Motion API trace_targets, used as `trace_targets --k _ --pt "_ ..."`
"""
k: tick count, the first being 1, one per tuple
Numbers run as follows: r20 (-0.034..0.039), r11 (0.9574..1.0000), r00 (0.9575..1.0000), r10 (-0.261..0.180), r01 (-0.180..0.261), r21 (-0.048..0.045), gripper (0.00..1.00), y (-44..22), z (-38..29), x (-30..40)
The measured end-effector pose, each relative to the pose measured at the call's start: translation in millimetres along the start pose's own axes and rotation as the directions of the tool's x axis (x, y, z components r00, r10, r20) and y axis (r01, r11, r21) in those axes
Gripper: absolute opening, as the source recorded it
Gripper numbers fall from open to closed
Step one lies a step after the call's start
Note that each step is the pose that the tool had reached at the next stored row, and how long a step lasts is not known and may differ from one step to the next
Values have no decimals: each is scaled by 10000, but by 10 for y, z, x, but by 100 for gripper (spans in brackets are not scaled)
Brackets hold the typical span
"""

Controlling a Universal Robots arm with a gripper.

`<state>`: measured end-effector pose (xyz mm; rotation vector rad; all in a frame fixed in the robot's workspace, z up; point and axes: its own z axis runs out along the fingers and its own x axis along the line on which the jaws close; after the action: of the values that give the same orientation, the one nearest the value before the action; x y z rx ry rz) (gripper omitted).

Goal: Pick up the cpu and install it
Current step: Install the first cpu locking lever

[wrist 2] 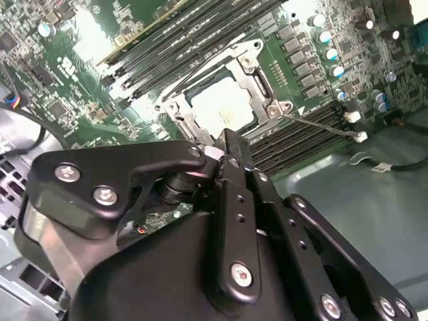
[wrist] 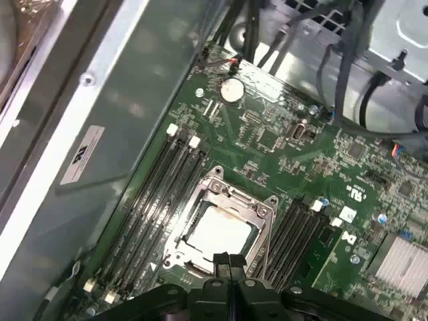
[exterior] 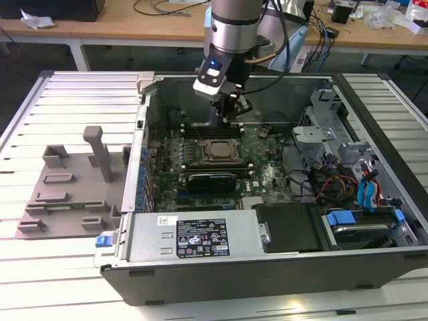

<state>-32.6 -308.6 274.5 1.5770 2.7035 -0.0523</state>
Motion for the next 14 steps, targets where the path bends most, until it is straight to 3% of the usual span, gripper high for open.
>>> trace_targets --k 3,9,14 --pt "18 9972 9972 -748 748 -19 11 0 0 0" --pt "37 9893 9893 -1459 1459 -36 11 0 0 0" --pt "53 9794 9794 -2019 2019 -49 11 0 0 0"
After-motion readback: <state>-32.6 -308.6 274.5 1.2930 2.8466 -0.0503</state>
